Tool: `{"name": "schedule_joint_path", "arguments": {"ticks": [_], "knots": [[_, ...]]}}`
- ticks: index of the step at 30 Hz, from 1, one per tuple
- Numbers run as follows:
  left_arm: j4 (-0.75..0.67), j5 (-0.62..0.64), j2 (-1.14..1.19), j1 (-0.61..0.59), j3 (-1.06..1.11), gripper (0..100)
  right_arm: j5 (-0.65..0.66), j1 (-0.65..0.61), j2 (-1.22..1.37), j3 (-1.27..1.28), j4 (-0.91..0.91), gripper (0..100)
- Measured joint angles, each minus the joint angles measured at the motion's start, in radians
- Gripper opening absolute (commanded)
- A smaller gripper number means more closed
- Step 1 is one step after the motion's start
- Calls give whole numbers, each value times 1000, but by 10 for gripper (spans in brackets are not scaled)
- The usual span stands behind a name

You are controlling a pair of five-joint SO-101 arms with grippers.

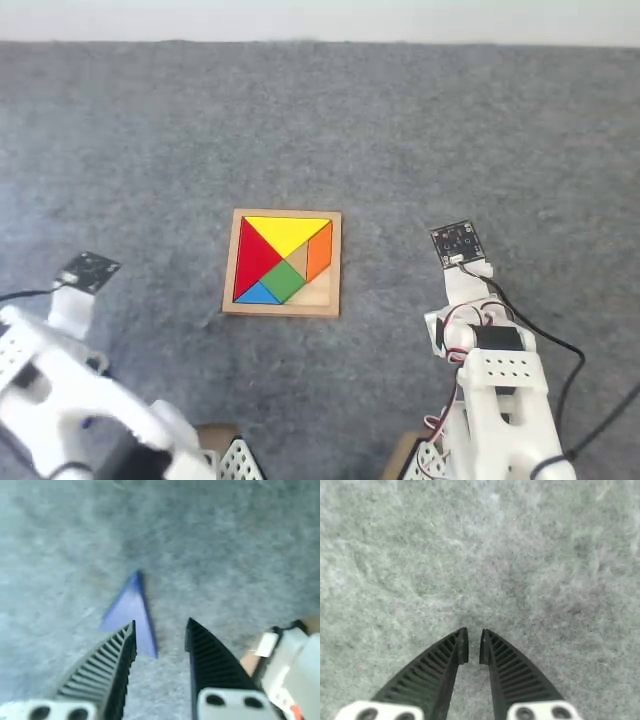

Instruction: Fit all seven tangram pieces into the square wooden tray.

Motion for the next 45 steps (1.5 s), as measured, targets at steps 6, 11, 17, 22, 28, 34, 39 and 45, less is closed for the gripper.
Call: {"name": "schedule_joint_path", "arguments": {"ticks": [6,11,17,22,28,34,39,45], "knots": [[-196,12,-84,-52,32,265,0,0,0,0,0,62],[-247,-97,-41,-87,63,268,0,0,0,0,0,62],[-333,-112,98,-87,63,268,0,0,0,0,0,62],[-379,-120,169,-87,63,268,0,0,0,0,0,62],[-388,-144,181,-129,63,266,0,0,0,0,0,62],[-388,-201,181,-195,63,265,0,0,0,0,0,62],[-453,-204,180,-192,121,266,0,0,0,0,0,62],[-508,-161,163,-157,161,267,0,0,0,0,0,62]]}}
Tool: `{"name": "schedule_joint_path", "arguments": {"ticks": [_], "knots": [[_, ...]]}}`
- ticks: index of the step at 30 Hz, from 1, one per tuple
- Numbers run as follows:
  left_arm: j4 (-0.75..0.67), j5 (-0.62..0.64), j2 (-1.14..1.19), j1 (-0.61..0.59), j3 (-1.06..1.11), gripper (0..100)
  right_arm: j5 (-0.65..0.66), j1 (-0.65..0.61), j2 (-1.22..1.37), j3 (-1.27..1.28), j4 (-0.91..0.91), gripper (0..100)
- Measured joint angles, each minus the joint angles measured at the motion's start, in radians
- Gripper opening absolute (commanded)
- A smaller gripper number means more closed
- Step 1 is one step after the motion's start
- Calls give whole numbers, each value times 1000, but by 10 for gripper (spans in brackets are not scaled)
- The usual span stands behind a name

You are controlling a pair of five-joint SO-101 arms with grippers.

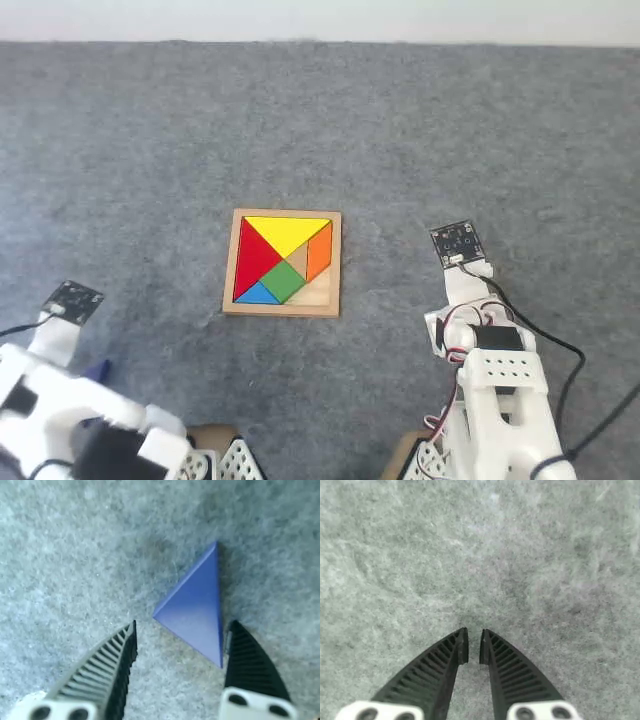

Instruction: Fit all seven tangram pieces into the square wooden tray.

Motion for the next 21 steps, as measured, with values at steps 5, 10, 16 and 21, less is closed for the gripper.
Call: {"name": "schedule_joint_path", "arguments": {"ticks": [5,10,16,21], "knots": [[-3,3,0,15,5,265,0,0,0,0,0,62],[-14,3,-5,38,34,265,0,0,0,0,0,62],[-17,3,-6,44,35,265,0,0,0,0,0,62],[71,5,-3,48,-3,265,0,0,0,0,0,62]]}}
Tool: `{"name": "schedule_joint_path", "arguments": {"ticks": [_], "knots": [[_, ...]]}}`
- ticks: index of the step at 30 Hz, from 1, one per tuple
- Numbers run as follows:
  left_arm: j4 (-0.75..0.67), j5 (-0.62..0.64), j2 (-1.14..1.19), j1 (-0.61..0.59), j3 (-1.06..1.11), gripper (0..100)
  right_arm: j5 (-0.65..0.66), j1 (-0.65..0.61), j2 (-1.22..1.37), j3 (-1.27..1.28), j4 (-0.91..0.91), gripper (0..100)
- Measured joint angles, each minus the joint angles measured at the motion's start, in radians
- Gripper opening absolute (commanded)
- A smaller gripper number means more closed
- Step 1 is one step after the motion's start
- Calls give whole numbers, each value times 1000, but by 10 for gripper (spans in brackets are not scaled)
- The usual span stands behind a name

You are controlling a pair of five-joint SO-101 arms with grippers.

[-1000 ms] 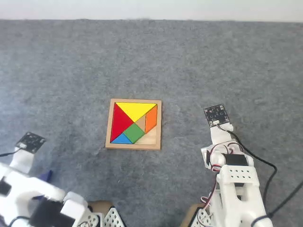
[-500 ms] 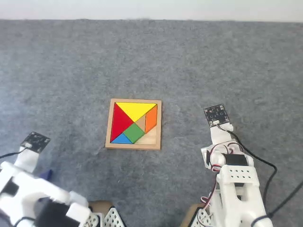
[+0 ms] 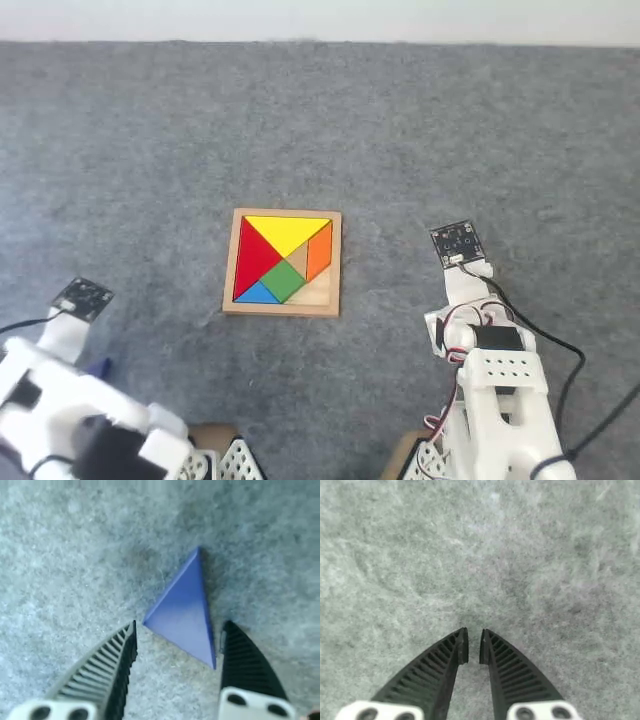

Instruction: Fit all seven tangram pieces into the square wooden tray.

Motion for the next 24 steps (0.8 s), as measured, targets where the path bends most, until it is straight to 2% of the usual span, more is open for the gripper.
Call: {"name": "schedule_joint_path", "arguments": {"ticks": [6,11,19,24], "knots": [[272,15,21,46,-94,265,0,0,0,0,0,62],[339,15,21,57,-114,265,0,0,0,0,0,62],[319,18,21,6,-114,264,0,0,0,0,0,62],[63,117,21,-44,-43,268,0,0,0,0,0,62]]}}
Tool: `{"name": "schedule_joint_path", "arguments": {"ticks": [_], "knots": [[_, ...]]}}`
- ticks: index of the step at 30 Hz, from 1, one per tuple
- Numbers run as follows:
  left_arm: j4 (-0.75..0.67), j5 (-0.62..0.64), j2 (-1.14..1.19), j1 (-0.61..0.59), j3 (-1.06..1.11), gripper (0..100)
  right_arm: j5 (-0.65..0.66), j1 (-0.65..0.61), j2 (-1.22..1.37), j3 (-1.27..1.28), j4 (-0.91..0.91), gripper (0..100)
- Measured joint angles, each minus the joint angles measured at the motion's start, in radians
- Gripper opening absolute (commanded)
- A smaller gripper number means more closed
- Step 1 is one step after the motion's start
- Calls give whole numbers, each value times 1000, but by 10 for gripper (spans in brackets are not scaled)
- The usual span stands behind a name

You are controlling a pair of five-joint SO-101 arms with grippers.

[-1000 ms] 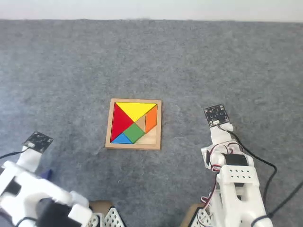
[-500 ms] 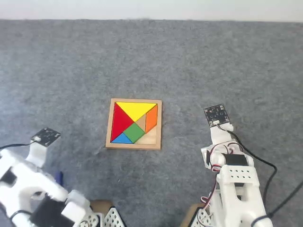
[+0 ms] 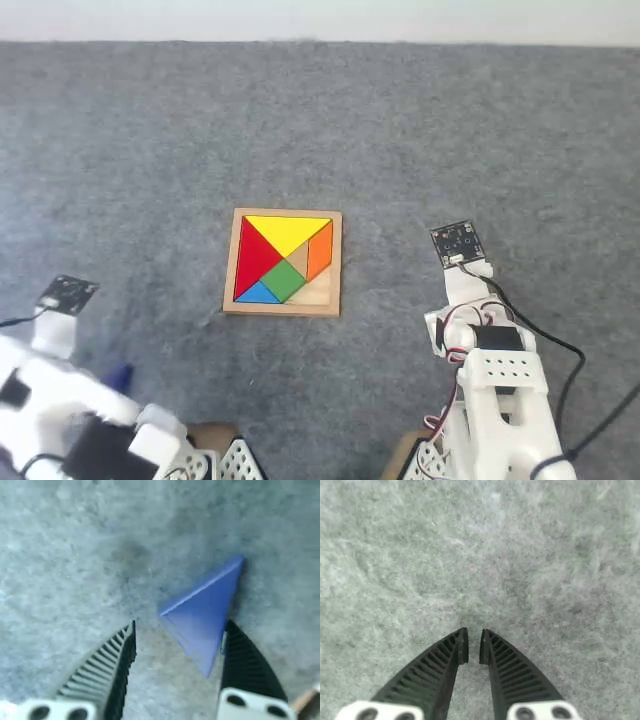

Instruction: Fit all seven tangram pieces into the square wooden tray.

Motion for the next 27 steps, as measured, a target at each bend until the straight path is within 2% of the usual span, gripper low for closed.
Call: {"name": "schedule_joint_path", "arguments": {"ticks": [3,10,13,19,27], "knots": [[-97,11,-18,-8,64,265,0,0,0,0,0,62],[-117,0,-23,14,84,265,0,0,0,0,0,62],[-146,-44,-23,37,86,263,0,0,0,0,0,62],[-158,-69,-25,51,97,191,0,0,0,0,0,62],[-158,-109,-25,61,101,262,0,0,0,0,0,62]]}}
